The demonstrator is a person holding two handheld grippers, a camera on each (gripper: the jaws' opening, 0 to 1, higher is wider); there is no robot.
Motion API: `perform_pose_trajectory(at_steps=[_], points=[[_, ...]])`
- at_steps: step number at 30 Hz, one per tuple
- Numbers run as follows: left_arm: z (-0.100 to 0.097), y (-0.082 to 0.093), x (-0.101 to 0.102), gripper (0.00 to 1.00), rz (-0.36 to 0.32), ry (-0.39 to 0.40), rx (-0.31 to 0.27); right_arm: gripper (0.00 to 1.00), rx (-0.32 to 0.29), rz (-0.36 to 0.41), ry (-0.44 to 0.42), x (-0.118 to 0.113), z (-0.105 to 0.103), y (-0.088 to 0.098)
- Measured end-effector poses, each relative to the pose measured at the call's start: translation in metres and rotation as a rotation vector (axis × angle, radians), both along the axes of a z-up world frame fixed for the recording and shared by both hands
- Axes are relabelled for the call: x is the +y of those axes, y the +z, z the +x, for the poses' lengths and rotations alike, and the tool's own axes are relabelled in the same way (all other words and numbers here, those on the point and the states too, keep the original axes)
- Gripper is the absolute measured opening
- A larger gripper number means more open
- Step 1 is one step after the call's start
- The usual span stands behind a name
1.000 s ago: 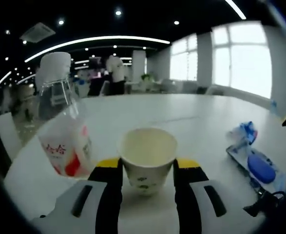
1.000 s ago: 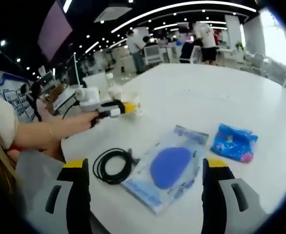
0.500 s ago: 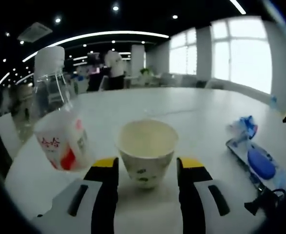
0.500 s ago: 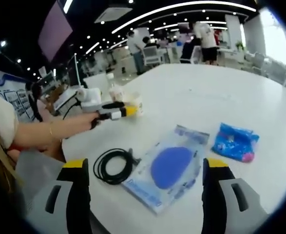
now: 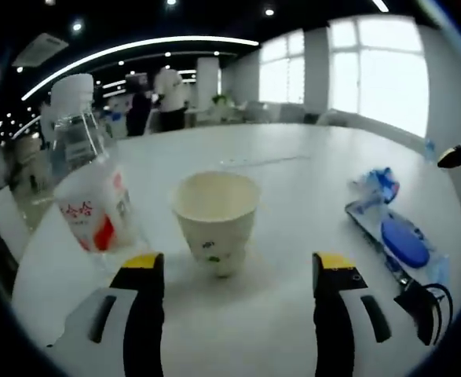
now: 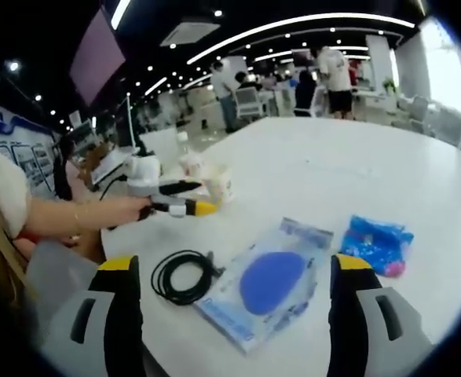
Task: Arrange the tabletop items into an orderly group along one side of the table until the central work area is clear of visible clutter.
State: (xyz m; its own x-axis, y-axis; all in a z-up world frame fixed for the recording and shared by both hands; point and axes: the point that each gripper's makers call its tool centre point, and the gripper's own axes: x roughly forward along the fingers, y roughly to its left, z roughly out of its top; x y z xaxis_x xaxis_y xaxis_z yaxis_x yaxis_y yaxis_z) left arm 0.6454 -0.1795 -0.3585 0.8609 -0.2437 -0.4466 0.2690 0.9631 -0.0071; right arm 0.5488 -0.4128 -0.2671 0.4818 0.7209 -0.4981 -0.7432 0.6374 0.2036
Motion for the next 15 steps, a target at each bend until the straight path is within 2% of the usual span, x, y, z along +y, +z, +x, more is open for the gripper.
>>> perform_pose_trajectory(at_steps=[5, 9, 15], points=[[-0.01, 0.003, -0.005, 0.88, 0.0, -0.038, 0.008, 0.99, -0.024, 0.005, 0.022, -0.001, 0.002, 0.004], [-0.018, -0.001, -0.007, 0.93, 0.019, -0.07, 0.038, 0.99, -0.014, -0.012, 0.022, -0.004, 0.002, 0.002], [-0.021, 0.002, -0.004, 0.99, 0.019, -0.082, 0.039, 0.99, 0.004, -0.038, 0.023, -0.006, -0.004, -0.005]])
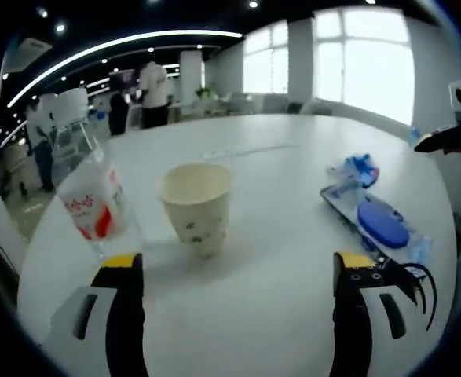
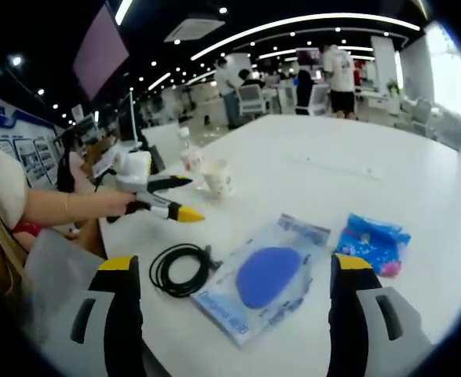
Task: Arrange the tabletop items into an orderly group along one side of the table until the central work area is clear of visible clutter.
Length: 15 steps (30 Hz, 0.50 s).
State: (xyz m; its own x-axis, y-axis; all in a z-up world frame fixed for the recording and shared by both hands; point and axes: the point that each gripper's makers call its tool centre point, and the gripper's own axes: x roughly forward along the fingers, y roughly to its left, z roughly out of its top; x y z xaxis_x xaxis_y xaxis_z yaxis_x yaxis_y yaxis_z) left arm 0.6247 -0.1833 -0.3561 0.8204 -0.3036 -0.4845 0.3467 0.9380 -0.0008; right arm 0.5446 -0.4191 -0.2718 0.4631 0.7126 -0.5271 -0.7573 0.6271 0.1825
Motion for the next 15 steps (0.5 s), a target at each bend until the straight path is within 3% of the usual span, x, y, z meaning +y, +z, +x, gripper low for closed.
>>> perform_pose_trajectory(at_steps=[5, 10, 15], points=[[-0.007, 0.004, 0.002, 0.99, -0.007, -0.008, 0.003, 0.99, 0.011, -0.016, -0.005, -0.001, -0.006, -0.002], [-0.014, 0.007, 0.003, 0.99, 0.008, -0.013, 0.007, 0.99, 0.088, -0.023, -0.036, -0.005, -0.016, -0.01], [-0.018, 0.011, 0.003, 0.99, 0.026, -0.028, -0.003, 0.98, 0.107, -0.029, -0.049, -0.007, -0.022, -0.014]])
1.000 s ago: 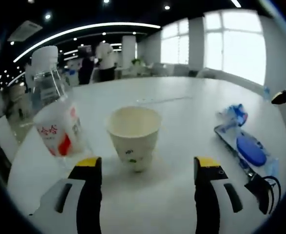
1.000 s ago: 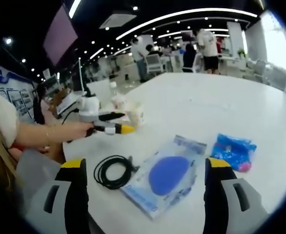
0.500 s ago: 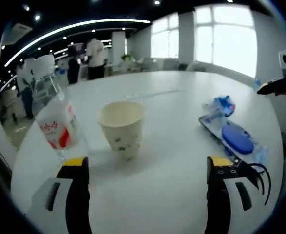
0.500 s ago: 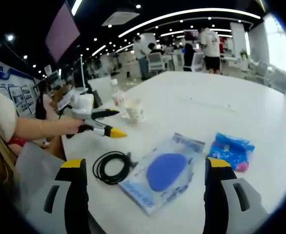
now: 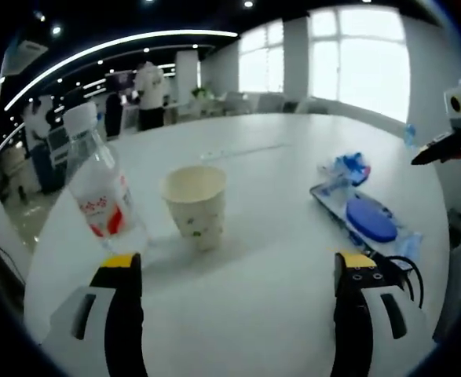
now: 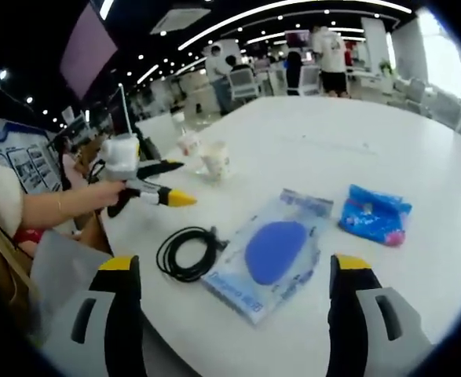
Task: Arrange the tabletop items into an orderly group along one side of the table until the central work area is clear of visible clutter.
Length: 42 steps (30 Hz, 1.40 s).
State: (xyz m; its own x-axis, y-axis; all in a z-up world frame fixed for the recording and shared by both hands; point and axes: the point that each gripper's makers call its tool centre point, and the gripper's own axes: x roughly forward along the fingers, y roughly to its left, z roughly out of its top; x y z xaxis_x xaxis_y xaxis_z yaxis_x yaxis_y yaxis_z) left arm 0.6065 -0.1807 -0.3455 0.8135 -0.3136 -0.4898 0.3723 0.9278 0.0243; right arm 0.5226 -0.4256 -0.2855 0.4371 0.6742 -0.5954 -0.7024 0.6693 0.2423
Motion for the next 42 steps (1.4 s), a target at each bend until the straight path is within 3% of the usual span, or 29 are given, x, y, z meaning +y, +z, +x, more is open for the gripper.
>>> perform_pose_trajectory(at_steps=[17, 28, 37, 40, 42], points=[[-0.023, 0.015, -0.026, 0.94, -0.008, -0.089, -0.017, 0.91, 0.08, -0.053, -0.109, -0.016, -0.018, -0.028], [-0.03, 0.031, -0.047, 0.87, -0.03, -0.167, -0.057, 0.83, 0.173, -0.029, -0.213, -0.02, -0.03, -0.038], [-0.023, 0.03, -0.074, 0.8, -0.065, -0.244, -0.045, 0.76, 0.248, -0.004, -0.352, -0.022, -0.033, -0.044], [-0.017, 0.033, -0.086, 0.78, -0.086, -0.264, -0.056, 0.73, 0.321, 0.022, -0.426, -0.024, -0.034, -0.049], [-0.014, 0.033, -0.093, 0.77, -0.1, -0.27, -0.057, 0.7, 0.336, 0.033, -0.465, -0.026, -0.032, -0.052]])
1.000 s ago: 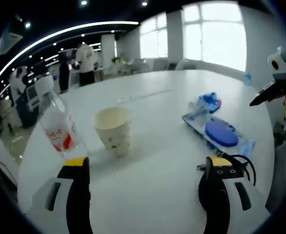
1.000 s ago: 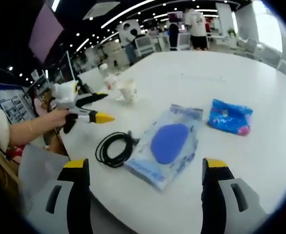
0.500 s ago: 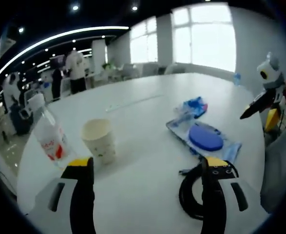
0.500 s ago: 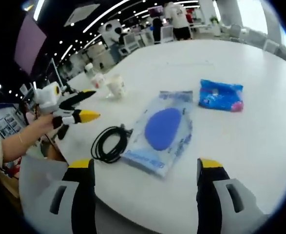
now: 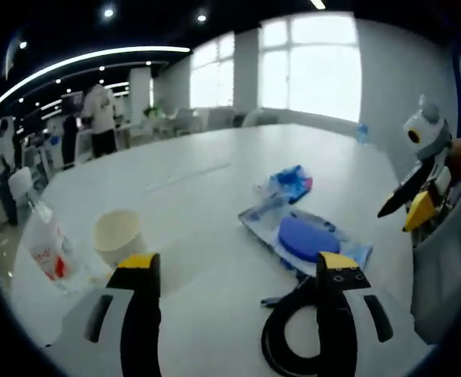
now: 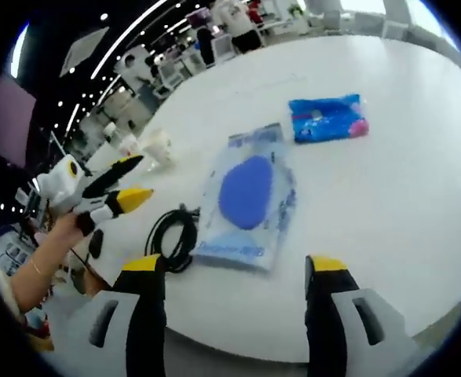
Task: Arrange the tabletop items into an orderly group along one side of the table until the central work area is clear of visible clutter.
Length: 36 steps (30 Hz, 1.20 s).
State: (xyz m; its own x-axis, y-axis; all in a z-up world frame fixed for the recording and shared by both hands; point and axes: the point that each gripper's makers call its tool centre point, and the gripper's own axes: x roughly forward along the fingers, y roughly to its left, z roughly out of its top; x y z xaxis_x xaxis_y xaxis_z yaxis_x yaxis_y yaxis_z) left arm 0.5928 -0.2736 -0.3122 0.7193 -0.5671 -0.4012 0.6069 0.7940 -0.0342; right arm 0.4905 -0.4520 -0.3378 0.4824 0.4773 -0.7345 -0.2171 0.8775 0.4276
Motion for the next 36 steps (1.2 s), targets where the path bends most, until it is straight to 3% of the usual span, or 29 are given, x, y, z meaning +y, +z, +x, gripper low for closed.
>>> perform_pose_trajectory(at_steps=[3, 6, 13, 18, 25, 30, 33, 36], points=[[0.005, -0.001, -0.009, 0.75, -0.009, -0.009, -0.001, 0.7, 0.012, 0.007, -0.013, 0.0, 0.001, -0.004], [0.012, -0.002, -0.015, 0.74, -0.02, -0.007, 0.002, 0.68, 0.027, -0.034, -0.003, -0.002, 0.001, -0.011], [0.027, -0.005, -0.027, 0.74, -0.042, -0.018, 0.007, 0.67, 0.072, -0.016, -0.042, 0.001, 0.0, -0.021], [0.037, -0.016, -0.039, 0.7, -0.036, -0.031, 0.043, 0.62, 0.09, -0.075, -0.037, -0.002, -0.003, -0.03], [0.054, -0.028, -0.057, 0.67, -0.082, -0.029, 0.082, 0.59, 0.116, -0.018, -0.091, -0.001, -0.002, -0.032], [0.064, -0.038, -0.067, 0.64, -0.051, -0.043, 0.1, 0.55, 0.135, 0.015, -0.114, 0.002, -0.005, -0.035], [0.072, -0.037, -0.076, 0.62, -0.102, -0.032, 0.113, 0.54, 0.155, 0.06, -0.136, 0.007, -0.007, -0.036], [0.078, -0.042, -0.081, 0.59, -0.079, -0.037, 0.118, 0.52, 0.172, 0.085, -0.159, 0.009, -0.008, -0.038]])
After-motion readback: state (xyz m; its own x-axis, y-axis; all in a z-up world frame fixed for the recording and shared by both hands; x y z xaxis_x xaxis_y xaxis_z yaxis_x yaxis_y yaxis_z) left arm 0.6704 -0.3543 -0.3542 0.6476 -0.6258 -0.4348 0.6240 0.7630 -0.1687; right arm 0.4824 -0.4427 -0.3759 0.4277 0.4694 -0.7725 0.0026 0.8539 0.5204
